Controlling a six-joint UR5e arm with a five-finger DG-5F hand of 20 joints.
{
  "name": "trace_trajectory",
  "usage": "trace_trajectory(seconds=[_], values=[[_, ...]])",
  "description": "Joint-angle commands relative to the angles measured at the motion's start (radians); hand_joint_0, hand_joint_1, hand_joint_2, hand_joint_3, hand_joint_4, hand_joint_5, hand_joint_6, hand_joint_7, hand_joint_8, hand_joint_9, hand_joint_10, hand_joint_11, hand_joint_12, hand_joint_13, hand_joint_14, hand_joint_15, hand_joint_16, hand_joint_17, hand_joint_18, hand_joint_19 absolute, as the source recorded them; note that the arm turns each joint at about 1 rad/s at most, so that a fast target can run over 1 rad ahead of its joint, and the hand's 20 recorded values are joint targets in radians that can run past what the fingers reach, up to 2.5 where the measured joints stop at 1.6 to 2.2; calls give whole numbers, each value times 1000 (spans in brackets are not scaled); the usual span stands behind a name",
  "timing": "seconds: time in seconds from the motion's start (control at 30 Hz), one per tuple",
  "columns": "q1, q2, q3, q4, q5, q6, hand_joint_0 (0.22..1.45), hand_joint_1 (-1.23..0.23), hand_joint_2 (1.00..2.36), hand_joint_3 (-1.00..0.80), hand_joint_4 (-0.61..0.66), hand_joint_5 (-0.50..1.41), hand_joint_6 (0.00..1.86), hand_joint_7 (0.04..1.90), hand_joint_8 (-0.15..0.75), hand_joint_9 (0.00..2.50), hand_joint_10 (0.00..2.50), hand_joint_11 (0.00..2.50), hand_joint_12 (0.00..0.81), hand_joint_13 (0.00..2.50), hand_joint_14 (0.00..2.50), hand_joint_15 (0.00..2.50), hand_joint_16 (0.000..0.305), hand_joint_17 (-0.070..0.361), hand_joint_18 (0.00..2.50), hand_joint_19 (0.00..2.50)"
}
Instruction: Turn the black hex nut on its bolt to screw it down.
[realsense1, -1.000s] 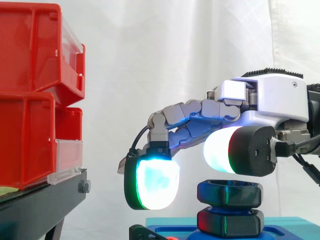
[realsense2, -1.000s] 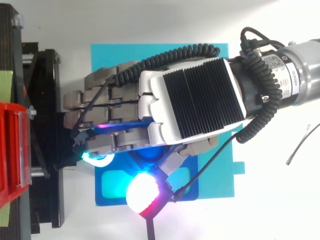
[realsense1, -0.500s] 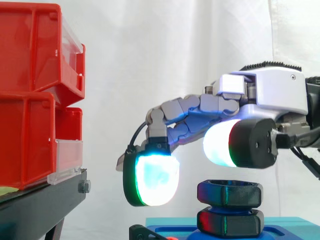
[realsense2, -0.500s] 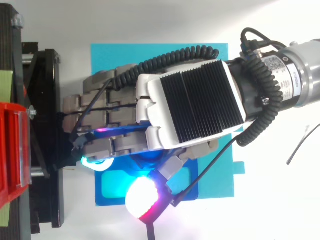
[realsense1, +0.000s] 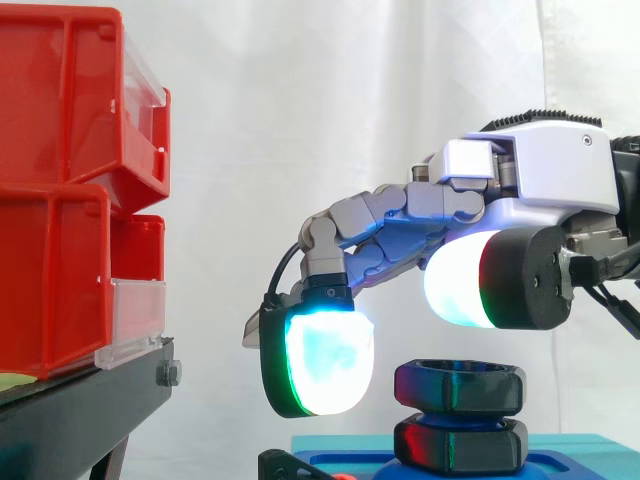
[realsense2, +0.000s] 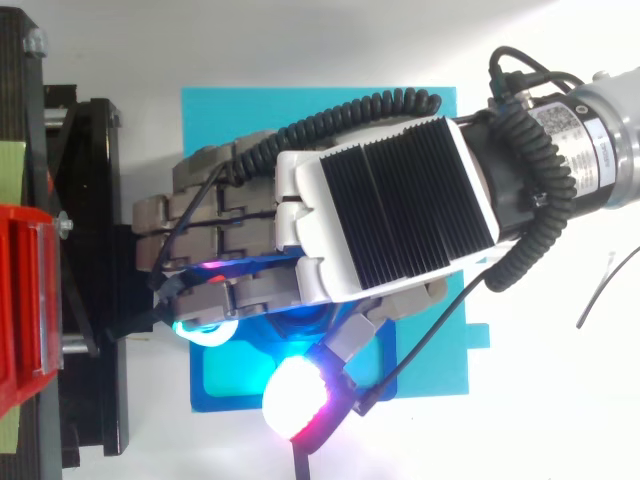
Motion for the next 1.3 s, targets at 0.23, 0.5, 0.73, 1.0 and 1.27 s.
trace_trajectory(seconds=[0.23,0.5,0.73,1.0,1.27], values=[[3,1,5,5,-8,2,506,-270,1000,-500,163,-75,505,1196,243,498,8,173,349,479,5,101,60,135,418,453],[4,1,5,-1,-8,2,506,-272,1000,-500,149,-53,504,1290,244,501,7,174,350,479,4,106,60,134,419,454],[4,-1,5,-1,-8,10,507,-270,1000,-500,138,-41,505,1333,245,510,7,167,348,481,4,104,60,134,422,454],[-2,-1,5,-16,-18,25,507,-270,1000,-500,129,-32,505,1378,248,522,7,176,349,482,4,102,60,134,422,456],[-13,-1,5,-35,-35,25,508,-269,1000,-500,122,-23,505,1417,247,530,7,176,348,489,4,101,59,134,427,457]])
